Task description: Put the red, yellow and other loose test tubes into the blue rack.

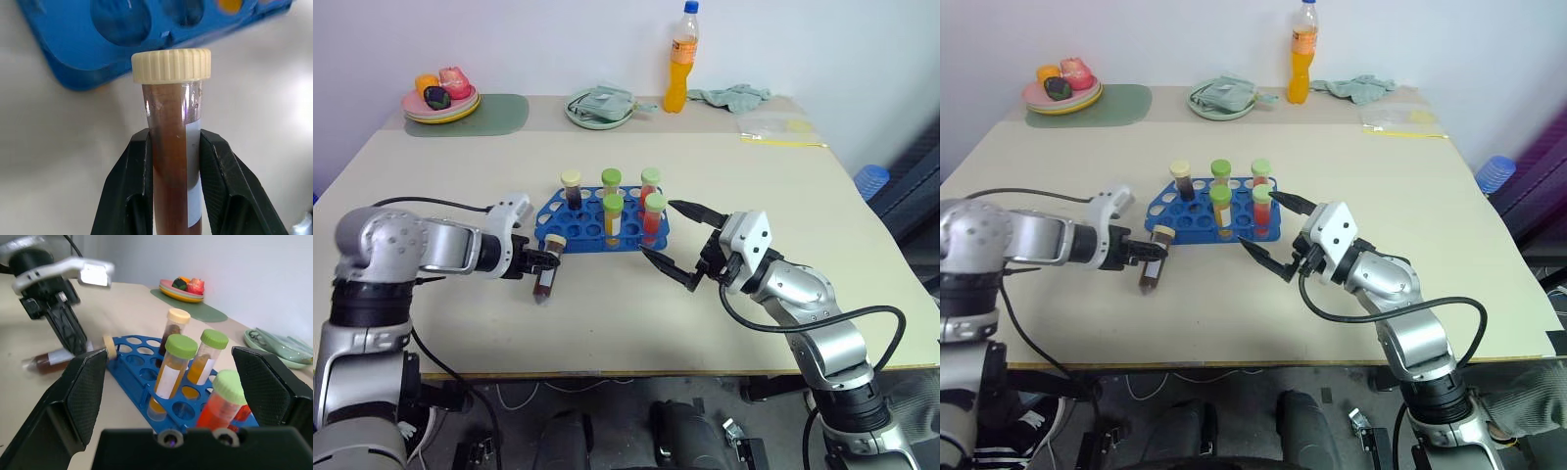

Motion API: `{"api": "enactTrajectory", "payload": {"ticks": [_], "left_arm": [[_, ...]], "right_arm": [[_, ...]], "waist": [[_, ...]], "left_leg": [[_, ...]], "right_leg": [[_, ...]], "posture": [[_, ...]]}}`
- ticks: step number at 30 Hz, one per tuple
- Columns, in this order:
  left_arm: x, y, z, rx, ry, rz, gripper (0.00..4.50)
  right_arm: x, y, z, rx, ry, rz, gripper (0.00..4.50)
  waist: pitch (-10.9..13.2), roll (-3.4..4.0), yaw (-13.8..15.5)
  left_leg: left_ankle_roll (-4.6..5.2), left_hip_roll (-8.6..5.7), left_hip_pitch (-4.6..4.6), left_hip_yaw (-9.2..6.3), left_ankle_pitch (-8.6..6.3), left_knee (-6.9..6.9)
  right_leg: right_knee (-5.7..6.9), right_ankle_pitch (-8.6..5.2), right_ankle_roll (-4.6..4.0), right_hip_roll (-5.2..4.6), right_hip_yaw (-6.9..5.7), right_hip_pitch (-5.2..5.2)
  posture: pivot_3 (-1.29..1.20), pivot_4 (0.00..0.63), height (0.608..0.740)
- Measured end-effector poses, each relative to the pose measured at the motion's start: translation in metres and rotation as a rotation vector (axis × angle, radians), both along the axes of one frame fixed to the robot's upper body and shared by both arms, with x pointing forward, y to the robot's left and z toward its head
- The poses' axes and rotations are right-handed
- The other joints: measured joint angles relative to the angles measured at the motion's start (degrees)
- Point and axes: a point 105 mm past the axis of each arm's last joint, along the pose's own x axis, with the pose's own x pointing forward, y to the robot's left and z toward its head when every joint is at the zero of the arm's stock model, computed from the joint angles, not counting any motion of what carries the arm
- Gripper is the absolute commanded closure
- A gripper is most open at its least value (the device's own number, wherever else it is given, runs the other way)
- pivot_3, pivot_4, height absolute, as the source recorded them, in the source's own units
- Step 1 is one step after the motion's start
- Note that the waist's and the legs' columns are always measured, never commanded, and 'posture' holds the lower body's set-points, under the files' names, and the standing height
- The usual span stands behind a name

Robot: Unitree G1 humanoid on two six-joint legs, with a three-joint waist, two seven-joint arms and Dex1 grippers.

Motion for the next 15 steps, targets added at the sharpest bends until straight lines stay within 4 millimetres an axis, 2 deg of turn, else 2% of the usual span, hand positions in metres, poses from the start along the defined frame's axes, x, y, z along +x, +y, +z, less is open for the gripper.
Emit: {"api": "enactTrajectory", "payload": {"ticks": [2,4,6,9,12,15], "left_arm": [[-0.008,0.010,0.002,-0.009,-0.085,0.020,3.76],[-0.017,0.016,-0.005,-0.055,-0.098,0.060,3.76],[-0.024,0.014,-0.011,-0.073,-0.150,0.051,3.76],[-0.015,0.001,0.009,-0.168,-0.388,0.038,3.76],[-0.002,0.006,0.042,-0.122,-0.726,0.060,3.76],[0.005,0.004,0.052,-0.080,-0.916,0.052,3.76]], "right_arm": [[0.000,-0.003,0.000,-0.003,0.000,-0.012,0.00],[0.000,-0.003,0.000,-0.003,0.000,-0.010,0.00],[0.000,-0.003,0.000,-0.004,0.001,-0.011,0.00],[0.001,-0.001,0.003,-0.006,-0.006,-0.001,0.00],[0.003,-0.001,0.006,-0.007,-0.019,0.006,0.00],[0.006,-0.002,0.003,-0.008,-0.006,0.001,0.00]], "waist": [[-0.02,0.04,-0.06],[-0.01,0.02,0.13],[-0.01,0.00,0.29],[-0.01,-0.03,0.71],[-0.03,-0.01,0.41],[-0.05,0.04,0.34]], "left_leg": [[-0.05,-0.01,0.10,0.08,0.02,-0.07],[-0.11,-0.01,0.10,0.05,0.06,-0.05],[-0.12,-0.03,0.10,0.05,0.06,-0.05],[-0.24,-0.06,-0.01,0.02,0.12,-0.01],[-0.23,-0.07,0.00,0.04,0.12,-0.03],[-0.21,-0.06,-0.01,0.06,0.11,-0.04]], "right_leg": [[0.06,-0.01,-0.02,-0.06,0.06,0.01],[0.07,-0.01,-0.03,-0.05,0.02,0.02],[0.03,-0.01,-0.05,-0.08,0.02,0.04],[-0.04,0.01,-0.10,-0.13,-0.03,0.04],[-0.11,0.03,-0.14,-0.09,-0.02,0.05],[-0.13,0.04,-0.12,-0.07,-0.01,0.05]], "posture": [[0.00,0.150,0.740],[0.00,0.150,0.740],[0.00,0.150,0.740],[0.00,0.150,0.740],[0.00,0.150,0.740],[0.00,0.150,0.740]]}}
